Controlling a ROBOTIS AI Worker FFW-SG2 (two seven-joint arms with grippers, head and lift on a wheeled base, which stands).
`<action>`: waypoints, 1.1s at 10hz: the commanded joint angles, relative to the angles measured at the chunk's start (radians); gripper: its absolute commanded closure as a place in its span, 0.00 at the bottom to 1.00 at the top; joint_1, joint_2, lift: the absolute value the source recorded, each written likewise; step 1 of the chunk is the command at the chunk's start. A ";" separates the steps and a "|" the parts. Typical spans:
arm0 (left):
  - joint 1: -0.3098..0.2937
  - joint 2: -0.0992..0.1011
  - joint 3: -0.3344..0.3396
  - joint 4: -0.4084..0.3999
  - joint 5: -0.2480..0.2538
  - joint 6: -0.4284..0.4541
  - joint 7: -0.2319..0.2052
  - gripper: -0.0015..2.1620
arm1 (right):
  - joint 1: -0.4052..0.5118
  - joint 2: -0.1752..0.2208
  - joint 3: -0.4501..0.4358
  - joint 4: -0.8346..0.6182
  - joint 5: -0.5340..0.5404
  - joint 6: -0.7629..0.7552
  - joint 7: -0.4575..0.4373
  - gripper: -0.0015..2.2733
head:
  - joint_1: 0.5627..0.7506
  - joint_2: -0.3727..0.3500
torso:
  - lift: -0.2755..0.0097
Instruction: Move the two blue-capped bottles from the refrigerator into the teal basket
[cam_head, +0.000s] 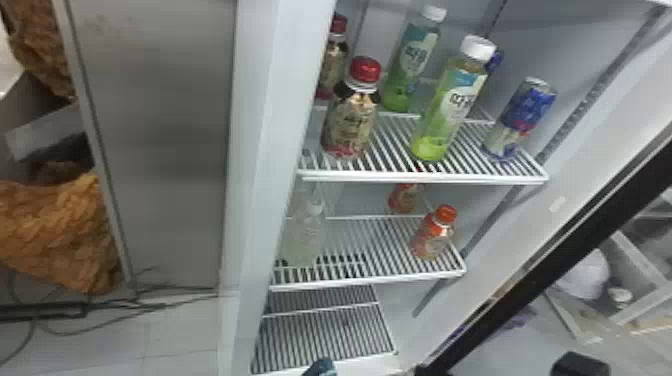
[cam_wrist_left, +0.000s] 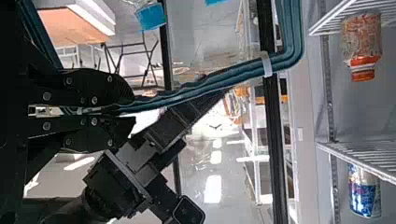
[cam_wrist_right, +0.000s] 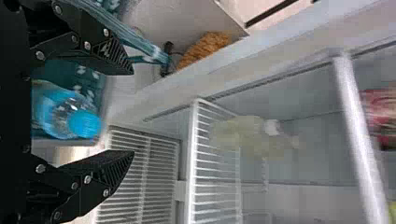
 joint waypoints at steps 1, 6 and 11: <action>0.003 -0.001 0.004 0.002 -0.001 0.000 0.000 0.50 | -0.013 0.024 -0.010 0.038 0.016 -0.158 0.000 0.20 | 0.70 0.03 | 0.43; 0.000 -0.006 0.004 0.005 -0.001 -0.002 0.001 0.50 | -0.094 0.087 0.021 0.219 0.063 -0.560 -0.005 0.20 | 0.70 0.03 | 0.43; 0.000 -0.012 0.001 0.010 -0.001 -0.010 0.001 0.50 | -0.197 0.073 0.061 0.403 0.123 -0.840 -0.072 0.20 | 0.70 0.03 | 0.43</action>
